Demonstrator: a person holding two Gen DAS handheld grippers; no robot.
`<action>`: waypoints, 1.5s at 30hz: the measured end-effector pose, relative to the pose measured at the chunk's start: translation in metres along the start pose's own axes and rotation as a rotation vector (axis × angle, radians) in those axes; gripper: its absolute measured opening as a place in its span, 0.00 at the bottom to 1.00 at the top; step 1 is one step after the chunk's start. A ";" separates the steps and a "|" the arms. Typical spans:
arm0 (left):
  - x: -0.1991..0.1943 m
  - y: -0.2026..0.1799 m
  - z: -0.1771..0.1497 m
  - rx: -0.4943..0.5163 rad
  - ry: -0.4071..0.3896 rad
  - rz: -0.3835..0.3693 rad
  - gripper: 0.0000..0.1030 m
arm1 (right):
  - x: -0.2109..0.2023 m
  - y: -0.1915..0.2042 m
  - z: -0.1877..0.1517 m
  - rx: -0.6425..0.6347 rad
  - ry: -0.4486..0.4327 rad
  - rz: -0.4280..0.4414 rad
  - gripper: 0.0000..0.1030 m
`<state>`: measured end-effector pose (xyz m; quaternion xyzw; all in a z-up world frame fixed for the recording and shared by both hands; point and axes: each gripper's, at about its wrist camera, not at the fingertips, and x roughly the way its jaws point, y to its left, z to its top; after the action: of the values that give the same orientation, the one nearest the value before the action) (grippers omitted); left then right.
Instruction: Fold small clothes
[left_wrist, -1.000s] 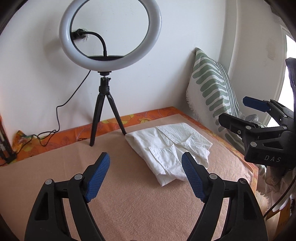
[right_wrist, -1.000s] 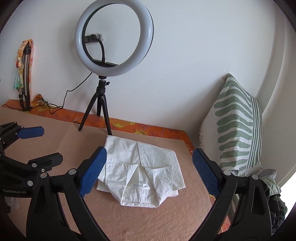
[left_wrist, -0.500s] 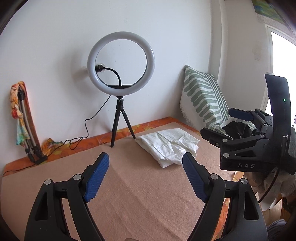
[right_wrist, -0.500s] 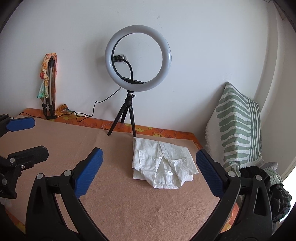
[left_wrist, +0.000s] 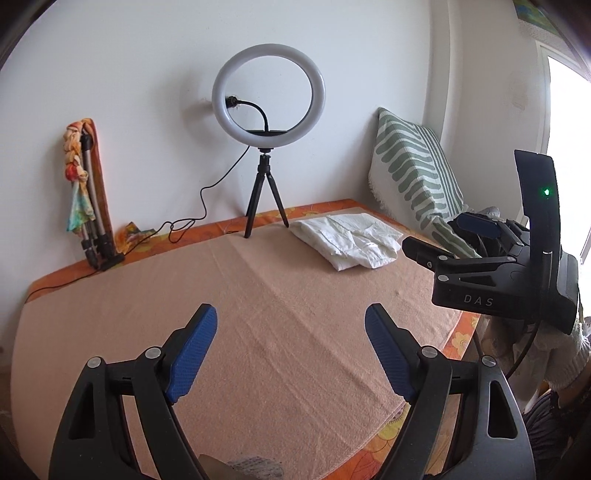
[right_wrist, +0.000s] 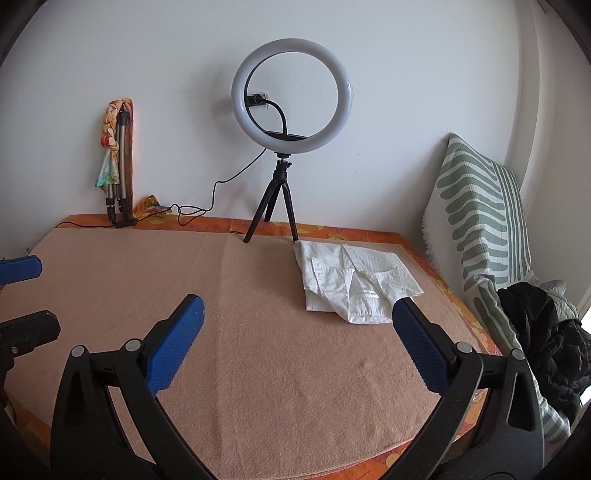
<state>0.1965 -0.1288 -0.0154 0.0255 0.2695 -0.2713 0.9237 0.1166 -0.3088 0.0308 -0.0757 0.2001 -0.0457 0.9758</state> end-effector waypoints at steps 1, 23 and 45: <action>0.000 0.001 -0.004 0.000 0.001 0.009 0.80 | 0.000 0.000 -0.003 0.006 0.001 0.002 1.00; 0.004 0.011 -0.030 -0.003 0.048 0.096 1.00 | 0.018 0.007 -0.026 0.012 0.010 0.000 1.00; -0.001 0.011 -0.030 0.006 0.042 0.101 1.00 | 0.020 0.012 -0.027 0.005 0.006 0.008 1.00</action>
<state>0.1864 -0.1134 -0.0417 0.0475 0.2862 -0.2245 0.9303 0.1244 -0.3029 -0.0036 -0.0726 0.2030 -0.0427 0.9755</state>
